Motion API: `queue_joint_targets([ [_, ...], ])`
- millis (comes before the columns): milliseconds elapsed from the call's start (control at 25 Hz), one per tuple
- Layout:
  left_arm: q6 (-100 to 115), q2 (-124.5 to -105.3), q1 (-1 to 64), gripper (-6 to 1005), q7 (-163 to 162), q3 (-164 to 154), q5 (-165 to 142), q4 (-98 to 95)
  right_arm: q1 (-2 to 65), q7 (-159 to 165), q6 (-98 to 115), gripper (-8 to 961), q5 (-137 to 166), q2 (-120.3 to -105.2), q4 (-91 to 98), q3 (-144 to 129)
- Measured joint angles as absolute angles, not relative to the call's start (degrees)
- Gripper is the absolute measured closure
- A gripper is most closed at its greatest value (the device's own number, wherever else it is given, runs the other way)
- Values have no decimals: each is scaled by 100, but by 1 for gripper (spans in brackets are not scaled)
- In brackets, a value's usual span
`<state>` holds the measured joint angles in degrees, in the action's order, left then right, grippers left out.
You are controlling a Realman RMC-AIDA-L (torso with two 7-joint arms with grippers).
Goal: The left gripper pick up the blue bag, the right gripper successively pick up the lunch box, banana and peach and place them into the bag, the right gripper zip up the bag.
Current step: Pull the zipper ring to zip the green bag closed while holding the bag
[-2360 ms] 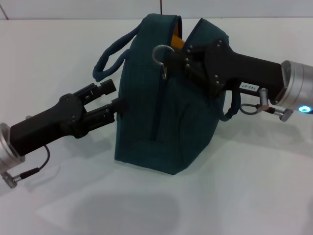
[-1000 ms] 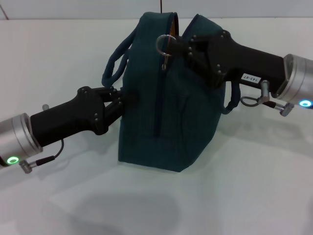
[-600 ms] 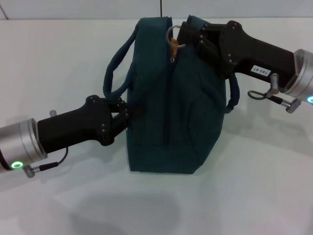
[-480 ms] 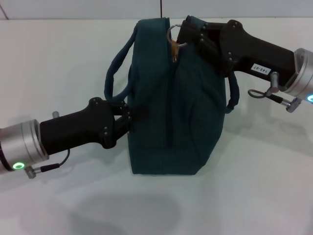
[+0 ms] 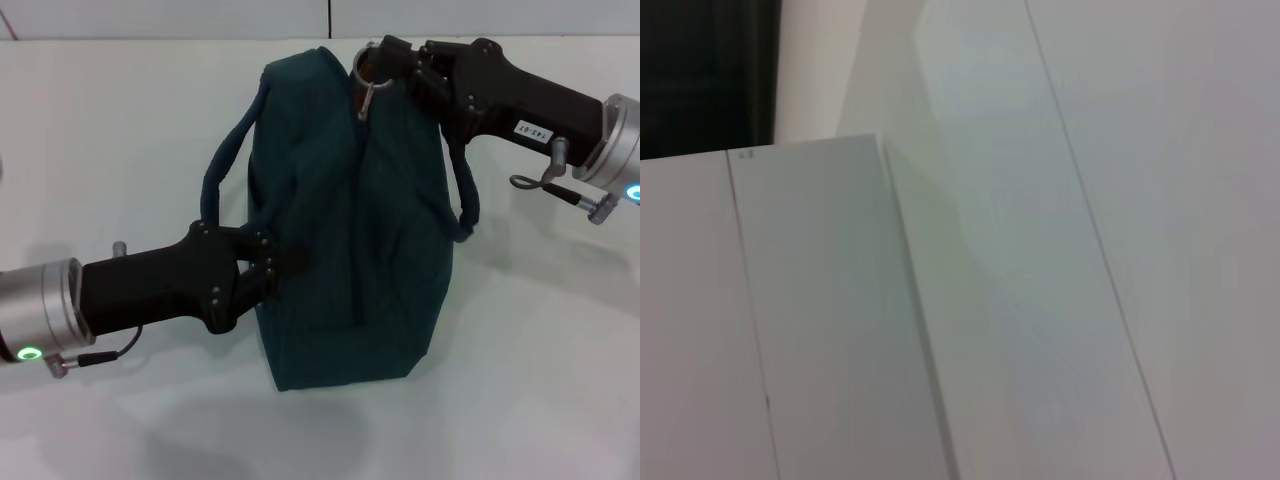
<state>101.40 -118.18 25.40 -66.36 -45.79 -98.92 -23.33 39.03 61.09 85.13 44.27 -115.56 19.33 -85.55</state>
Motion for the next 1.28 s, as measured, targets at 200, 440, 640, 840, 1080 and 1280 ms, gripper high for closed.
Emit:
queue_joint_targets([
  [200, 10301, -11814, 2540, 944, -6629, -4590, -10007, -2338, 3902, 6109, 8389, 887, 4422, -11549, 1935, -8533],
  [440, 10558, -11761, 2544, 944, -6572, -4696, -10034, -2339, 3916, 6109, 8354, 884, 4423, -11537, 1934, -8457],
  [640, 10749, -11685, 2537, 943, -6564, -4803, -10118, -2319, 3922, 6089, 8152, 882, 4430, -11516, 1936, -8384],
  [840, 10938, -11631, 2417, 943, -6561, -4806, -10142, -2336, 3883, 6012, 7962, 880, 4474, -11491, 1986, -8286],
  [1080, 10919, -11628, 2329, 943, -6557, -4590, -10107, -2339, 3845, 5959, 7978, 877, 4460, -11470, 2027, -8277],
  [1280, 10655, -11721, 2255, 943, -6563, -3955, -10104, -2327, 3543, 6008, 8216, 875, 4464, -11496, 2358, -8280],
])
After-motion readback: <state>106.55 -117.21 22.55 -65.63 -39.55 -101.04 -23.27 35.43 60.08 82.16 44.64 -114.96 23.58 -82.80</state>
